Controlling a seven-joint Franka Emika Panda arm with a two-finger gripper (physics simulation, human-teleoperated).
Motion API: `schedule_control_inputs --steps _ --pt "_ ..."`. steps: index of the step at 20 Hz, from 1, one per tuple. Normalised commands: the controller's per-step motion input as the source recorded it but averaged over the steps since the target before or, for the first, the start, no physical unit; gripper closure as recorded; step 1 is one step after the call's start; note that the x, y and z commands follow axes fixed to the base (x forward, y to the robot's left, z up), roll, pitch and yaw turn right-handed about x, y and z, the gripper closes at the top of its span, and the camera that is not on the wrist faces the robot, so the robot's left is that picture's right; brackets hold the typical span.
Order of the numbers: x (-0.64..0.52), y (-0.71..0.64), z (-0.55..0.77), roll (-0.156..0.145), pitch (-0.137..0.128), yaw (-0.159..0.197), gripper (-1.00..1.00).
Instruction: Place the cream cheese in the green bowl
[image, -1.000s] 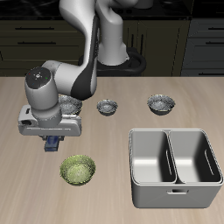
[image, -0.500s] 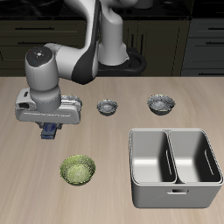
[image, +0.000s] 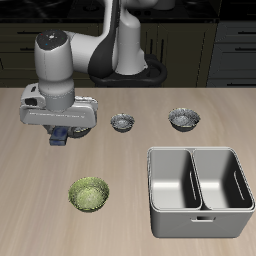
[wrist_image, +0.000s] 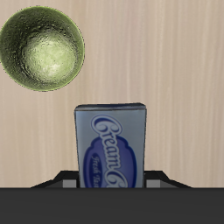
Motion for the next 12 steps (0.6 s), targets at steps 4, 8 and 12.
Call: schedule_control_inputs --steps 4,8,12 --pt "0.15 0.04 0.1 -0.008 -0.009 0.022 1.0" --pt "0.29 0.01 0.16 -0.028 -0.025 0.005 1.0" --pt "0.34 0.01 0.14 -0.029 -0.015 -0.011 1.0"
